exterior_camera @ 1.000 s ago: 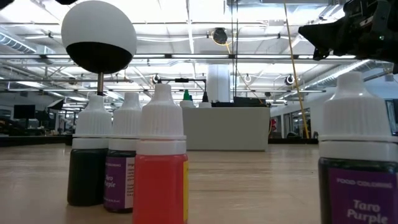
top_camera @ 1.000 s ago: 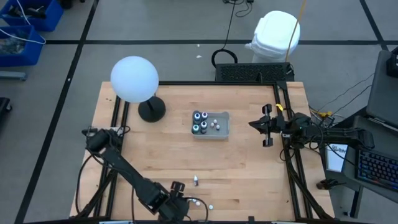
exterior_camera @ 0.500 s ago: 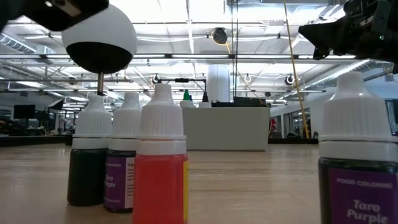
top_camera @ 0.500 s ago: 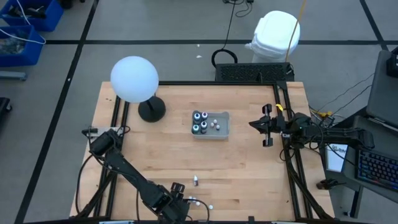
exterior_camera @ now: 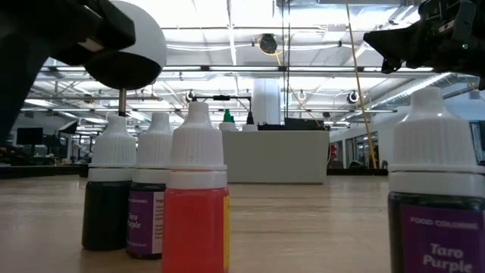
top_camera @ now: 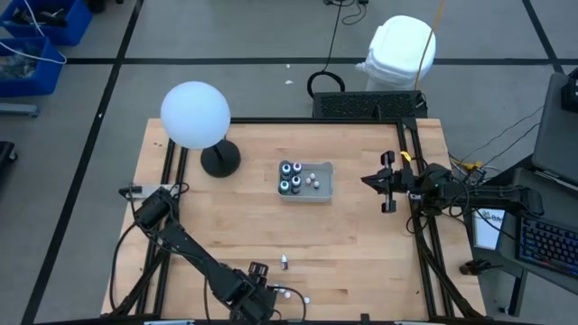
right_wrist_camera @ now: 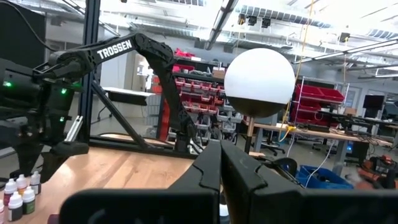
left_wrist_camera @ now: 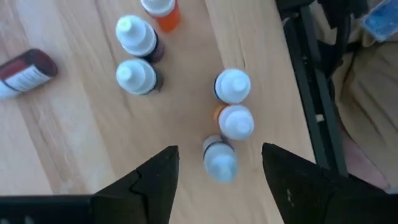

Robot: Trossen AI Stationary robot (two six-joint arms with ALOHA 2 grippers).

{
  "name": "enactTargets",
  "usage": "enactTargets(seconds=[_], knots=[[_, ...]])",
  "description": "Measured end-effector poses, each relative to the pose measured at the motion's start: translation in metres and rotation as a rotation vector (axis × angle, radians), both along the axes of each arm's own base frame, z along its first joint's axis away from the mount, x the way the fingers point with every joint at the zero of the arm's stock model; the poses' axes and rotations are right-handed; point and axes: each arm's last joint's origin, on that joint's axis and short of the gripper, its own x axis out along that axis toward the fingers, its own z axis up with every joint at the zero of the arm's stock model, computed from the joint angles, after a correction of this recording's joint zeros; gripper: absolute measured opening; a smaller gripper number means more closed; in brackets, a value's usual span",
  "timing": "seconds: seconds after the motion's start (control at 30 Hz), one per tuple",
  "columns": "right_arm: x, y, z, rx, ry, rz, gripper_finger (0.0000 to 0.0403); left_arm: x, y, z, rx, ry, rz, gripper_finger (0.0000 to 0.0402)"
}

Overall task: Pick & Place food coloring
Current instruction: Put the left small blue food coloring bottle into the gray bin

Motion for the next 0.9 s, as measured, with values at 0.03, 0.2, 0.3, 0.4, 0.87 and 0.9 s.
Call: enactTargets(seconds=[0.03, 0.2, 0.3, 0.4, 0.87, 0.9], knots=[[0.0, 0.0, 0.0, 0.0, 0.0, 0.0, 0.0, 0.0, 0.0, 0.0, 0.002, -0.001, 0.001, 0.0234], [0.0, 0.0, 0.0, 0.0, 0.0, -0.001, 0.0, 0.002, 0.001, -0.006, -0.002, 0.024, 0.003, 0.0234], [0.0, 0.0, 0.0, 0.0, -0.001, 0.0, 0.0, 0.003, 0.001, -0.011, 0.001, 0.042, 0.002, 0.0234], [0.0, 0.0, 0.0, 0.0, 0.0, -0.001, 0.0, 0.004, 0.002, -0.012, 0.004, 0.042, 0.006, 0.0234], [0.0, 0.0, 0.0, 0.0, 0.0, 0.0, 0.0, 0.004, 0.003, -0.013, 0.007, 0.041, 0.038, 0.0234], [0.0, 0.0, 0.0, 0.0, 0.0, 0.0, 0.0, 0.004, 0.003, -0.013, 0.007, 0.041, 0.038, 0.0234]])
